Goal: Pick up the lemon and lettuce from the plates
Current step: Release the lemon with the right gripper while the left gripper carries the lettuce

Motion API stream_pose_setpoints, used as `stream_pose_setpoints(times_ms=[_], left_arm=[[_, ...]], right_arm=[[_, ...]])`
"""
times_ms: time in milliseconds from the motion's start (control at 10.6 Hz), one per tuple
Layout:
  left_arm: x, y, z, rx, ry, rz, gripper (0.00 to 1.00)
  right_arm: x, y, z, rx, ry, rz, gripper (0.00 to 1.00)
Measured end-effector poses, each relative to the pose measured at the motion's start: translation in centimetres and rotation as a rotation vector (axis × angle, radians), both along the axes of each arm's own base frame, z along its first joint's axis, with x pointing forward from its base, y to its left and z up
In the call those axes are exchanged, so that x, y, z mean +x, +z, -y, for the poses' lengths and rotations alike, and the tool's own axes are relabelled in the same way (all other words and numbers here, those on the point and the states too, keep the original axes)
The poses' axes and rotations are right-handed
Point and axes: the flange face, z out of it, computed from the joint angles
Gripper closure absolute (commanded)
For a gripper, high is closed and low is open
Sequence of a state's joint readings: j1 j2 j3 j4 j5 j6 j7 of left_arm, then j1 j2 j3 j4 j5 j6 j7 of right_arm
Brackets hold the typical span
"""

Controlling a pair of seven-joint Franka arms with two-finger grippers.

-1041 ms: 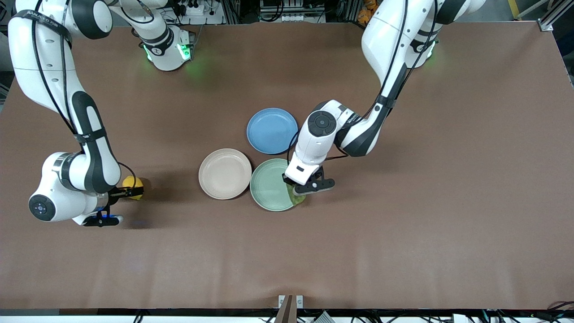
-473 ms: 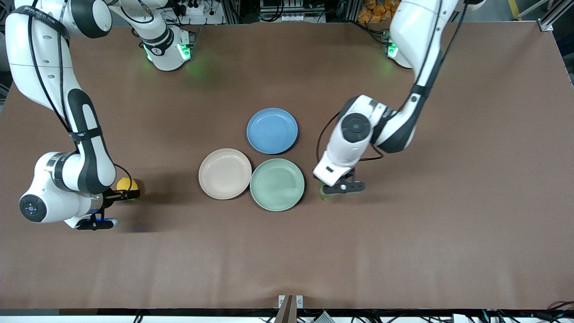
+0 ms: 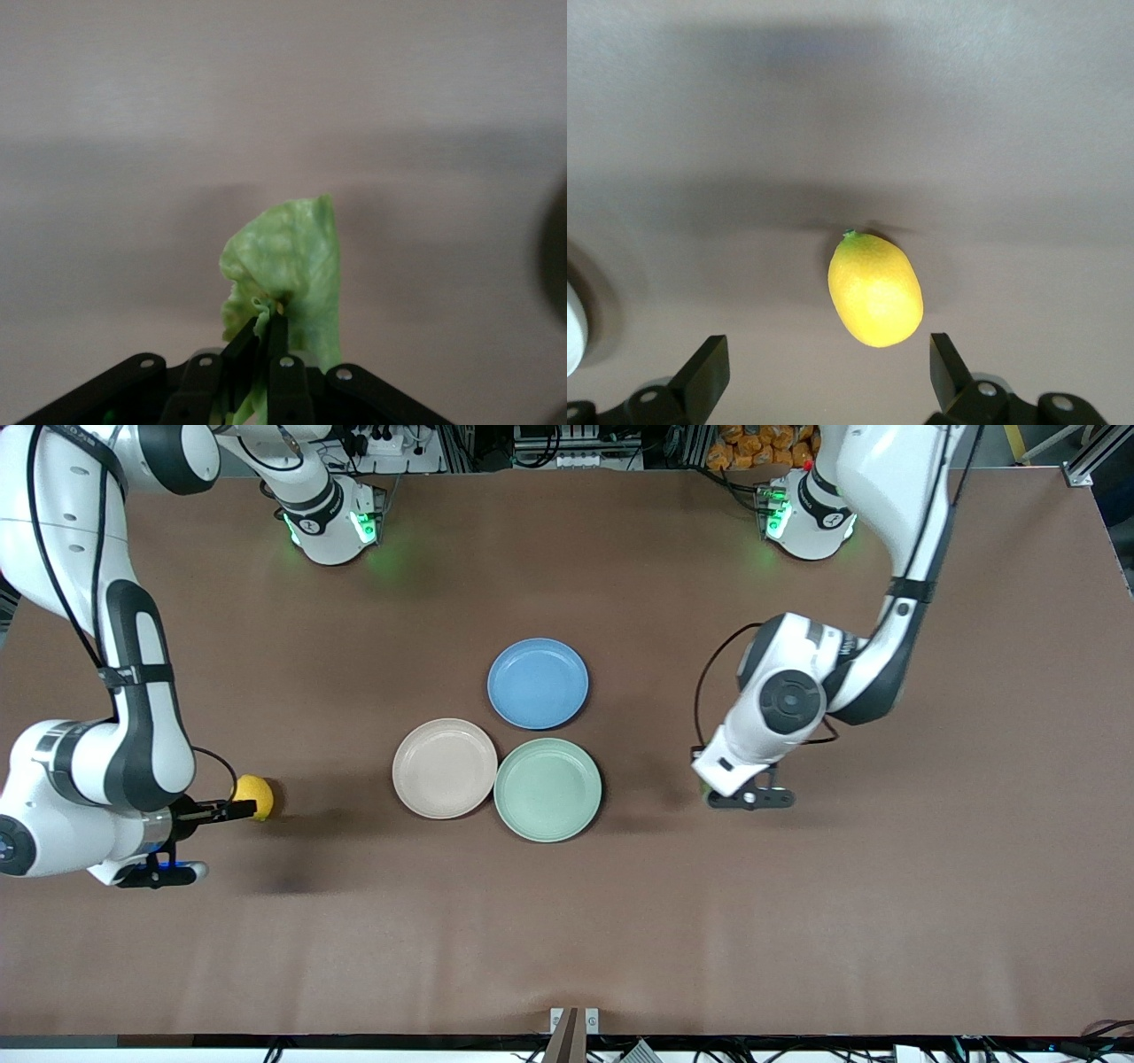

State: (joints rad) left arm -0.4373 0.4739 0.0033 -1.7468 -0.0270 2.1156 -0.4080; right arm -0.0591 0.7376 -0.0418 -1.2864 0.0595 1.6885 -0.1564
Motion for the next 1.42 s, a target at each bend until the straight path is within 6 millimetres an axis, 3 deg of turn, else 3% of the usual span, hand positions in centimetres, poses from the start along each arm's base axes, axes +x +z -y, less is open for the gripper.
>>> stream_pose_setpoints(times_ms=[189,378,757,851,946,1135,1419], left_arm=[[0.5,0.5,-2.9,0.014,0.019,-0.039,1.0],[0.9,1.0,-5.5,0.055,0.004,-0.052,1.0],[1.2,0.9,-10.2,0.071,-0.085,-0.142,1.0],[1.2,1.1,-11.9,0.08,-0.116,-0.179,0.71],[1.3,1.6,-13.5,0.079,-0.138,-0.195,0.01],[1.2,2.3,-14.7,0.08,-0.159,-0.211,0.0],[0.5,2.2,-13.1,0.12,-0.203,-0.229,0.0]], right_arm=[[0.5,2.9,0.0,-0.004,0.001,0.047,0.0],[0.3,8.5,-0.1,-0.006,0.002,0.1,0.0],[-2.2,19.1,0.2,-0.02,-0.011,0.176,0.0],[-3.1,21.1,0.2,-0.02,-0.013,0.177,0.0],[-4.0,22.6,0.3,-0.025,-0.032,0.171,0.0],[-4.9,24.5,1.3,-0.033,-0.07,0.184,0.0],[-6.8,27.8,1.6,-0.031,-0.078,0.184,0.0]])
